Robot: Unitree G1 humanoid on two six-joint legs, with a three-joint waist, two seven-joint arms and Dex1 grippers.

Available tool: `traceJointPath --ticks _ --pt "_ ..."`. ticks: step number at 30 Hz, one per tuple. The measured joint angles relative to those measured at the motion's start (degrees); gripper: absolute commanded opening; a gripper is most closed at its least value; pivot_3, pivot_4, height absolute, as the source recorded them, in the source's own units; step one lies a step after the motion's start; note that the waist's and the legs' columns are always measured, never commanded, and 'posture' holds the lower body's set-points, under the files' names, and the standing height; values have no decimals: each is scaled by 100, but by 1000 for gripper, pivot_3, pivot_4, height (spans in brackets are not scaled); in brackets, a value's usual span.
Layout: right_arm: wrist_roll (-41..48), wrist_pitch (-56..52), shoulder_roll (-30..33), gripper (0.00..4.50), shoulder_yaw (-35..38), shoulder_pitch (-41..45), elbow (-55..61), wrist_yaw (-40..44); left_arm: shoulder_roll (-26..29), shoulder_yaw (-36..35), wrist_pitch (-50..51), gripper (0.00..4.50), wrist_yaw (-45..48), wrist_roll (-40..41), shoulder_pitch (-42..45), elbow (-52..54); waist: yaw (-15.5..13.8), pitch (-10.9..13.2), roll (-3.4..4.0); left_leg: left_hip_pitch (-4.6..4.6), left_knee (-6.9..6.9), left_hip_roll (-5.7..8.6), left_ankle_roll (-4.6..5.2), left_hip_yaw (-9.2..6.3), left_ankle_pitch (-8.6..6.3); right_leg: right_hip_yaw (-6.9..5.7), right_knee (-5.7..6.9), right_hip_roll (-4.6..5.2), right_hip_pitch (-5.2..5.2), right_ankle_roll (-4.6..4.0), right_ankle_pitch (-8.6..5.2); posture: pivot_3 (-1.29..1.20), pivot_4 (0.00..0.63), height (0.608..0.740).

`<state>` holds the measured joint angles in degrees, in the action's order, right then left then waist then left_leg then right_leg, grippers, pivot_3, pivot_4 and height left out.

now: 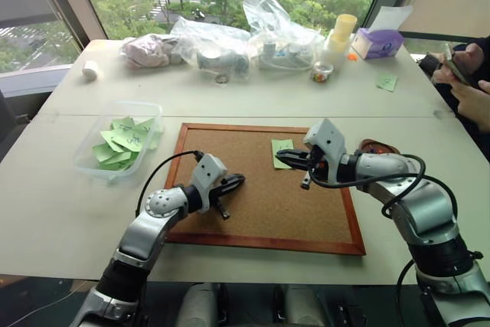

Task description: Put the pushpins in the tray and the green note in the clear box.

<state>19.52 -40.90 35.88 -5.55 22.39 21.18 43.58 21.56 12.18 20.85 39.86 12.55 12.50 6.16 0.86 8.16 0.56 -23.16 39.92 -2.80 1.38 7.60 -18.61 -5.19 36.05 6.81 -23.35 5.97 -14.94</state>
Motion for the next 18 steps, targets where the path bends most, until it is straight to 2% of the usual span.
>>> traceJointPath --ticks 10,14,18 --pt "2 70 203 47 1433 29 -1345 -616 92 37 -11 0 105 -1 61 -45 5 3 -4 1 0 -2 -6 2 3 0 2 -4 0 0 0 0 150 740" --pt "-129 246 556 47 1944 158 -2326 -893 91 62 -22 0 111 -10 53 -43 -3 3 -5 0 -1 1 -6 5 4 0 0 -3 1 1 0 0 150 740" --pt "-258 261 689 47 2165 250 -3032 -1129 87 75 -53 0 109 -57 26 -42 9 2 -4 4 -2 -1 -15 6 9 0 2 -6 3 1 1 0 150 740"
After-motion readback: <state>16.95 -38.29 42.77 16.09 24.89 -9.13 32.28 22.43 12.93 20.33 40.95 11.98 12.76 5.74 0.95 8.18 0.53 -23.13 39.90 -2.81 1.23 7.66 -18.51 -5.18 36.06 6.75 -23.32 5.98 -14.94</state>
